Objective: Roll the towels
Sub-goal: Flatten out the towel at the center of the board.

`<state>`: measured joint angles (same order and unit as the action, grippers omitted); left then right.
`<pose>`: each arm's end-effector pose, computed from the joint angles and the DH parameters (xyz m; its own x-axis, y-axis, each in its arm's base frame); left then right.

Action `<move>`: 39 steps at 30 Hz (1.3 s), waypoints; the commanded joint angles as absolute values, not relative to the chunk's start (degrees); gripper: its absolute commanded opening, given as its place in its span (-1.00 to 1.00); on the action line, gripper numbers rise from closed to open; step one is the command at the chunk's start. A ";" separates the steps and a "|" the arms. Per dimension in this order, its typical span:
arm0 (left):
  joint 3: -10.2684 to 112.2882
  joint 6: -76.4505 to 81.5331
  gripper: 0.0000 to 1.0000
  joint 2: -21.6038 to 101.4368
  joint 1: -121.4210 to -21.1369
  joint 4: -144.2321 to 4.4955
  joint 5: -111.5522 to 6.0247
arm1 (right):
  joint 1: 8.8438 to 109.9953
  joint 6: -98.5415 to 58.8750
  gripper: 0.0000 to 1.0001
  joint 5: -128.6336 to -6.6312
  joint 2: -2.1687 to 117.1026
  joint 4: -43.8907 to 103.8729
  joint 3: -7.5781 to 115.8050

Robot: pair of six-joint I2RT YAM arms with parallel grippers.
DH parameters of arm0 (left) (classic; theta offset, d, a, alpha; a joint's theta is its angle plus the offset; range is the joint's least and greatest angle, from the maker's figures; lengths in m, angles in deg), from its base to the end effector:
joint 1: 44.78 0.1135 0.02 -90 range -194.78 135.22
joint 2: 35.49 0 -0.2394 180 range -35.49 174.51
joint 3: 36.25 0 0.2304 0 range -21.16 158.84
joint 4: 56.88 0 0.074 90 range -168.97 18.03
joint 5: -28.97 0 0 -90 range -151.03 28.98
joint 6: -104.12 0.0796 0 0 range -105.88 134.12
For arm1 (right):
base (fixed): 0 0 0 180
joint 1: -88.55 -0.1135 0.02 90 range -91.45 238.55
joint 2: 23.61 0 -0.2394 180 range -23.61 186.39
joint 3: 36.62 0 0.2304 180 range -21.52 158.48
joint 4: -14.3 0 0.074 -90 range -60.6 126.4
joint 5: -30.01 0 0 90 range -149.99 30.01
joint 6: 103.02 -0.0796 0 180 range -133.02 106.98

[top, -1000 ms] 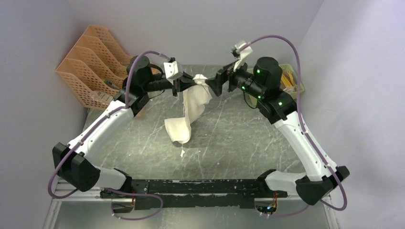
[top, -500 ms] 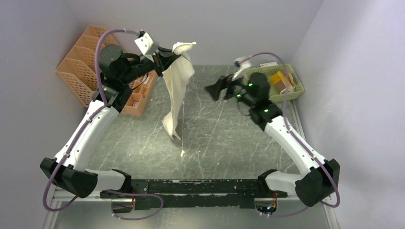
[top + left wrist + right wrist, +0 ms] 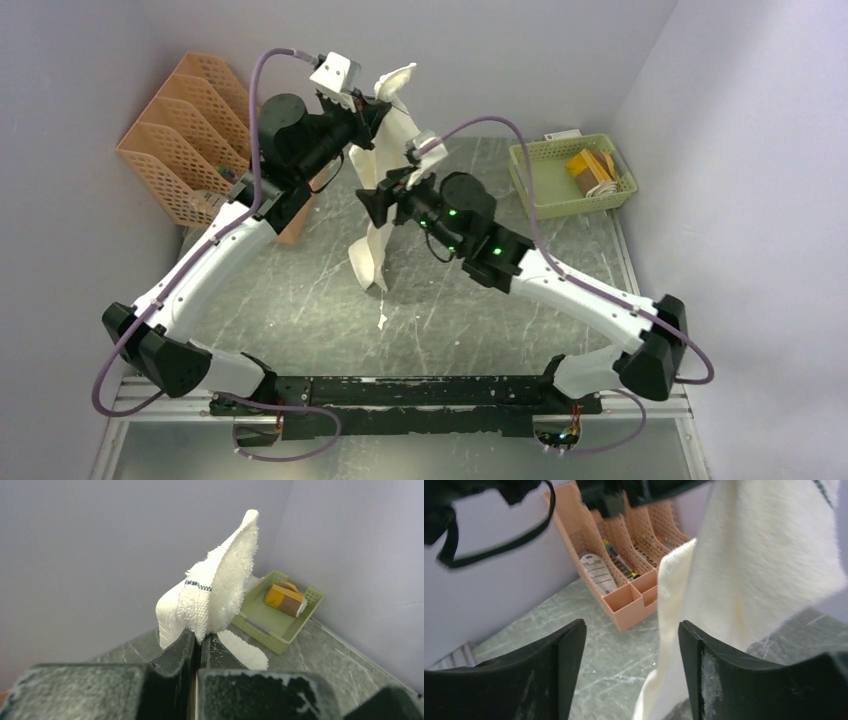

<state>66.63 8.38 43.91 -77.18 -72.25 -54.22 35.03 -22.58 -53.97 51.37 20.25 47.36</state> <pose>0.2810 -0.1895 0.4622 0.0554 -0.1528 -0.9867 0.6399 0.7640 -0.0824 0.2079 0.2672 0.3889 -0.0913 0.1544 -0.9838 -0.7324 0.6590 0.1713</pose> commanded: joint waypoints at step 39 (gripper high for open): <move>73.40 2.01 -0.86 41.47 -68.86 -83.00 -75.61 | 45.78 -28.03 0.57 -69.91 57.91 19.38 37.86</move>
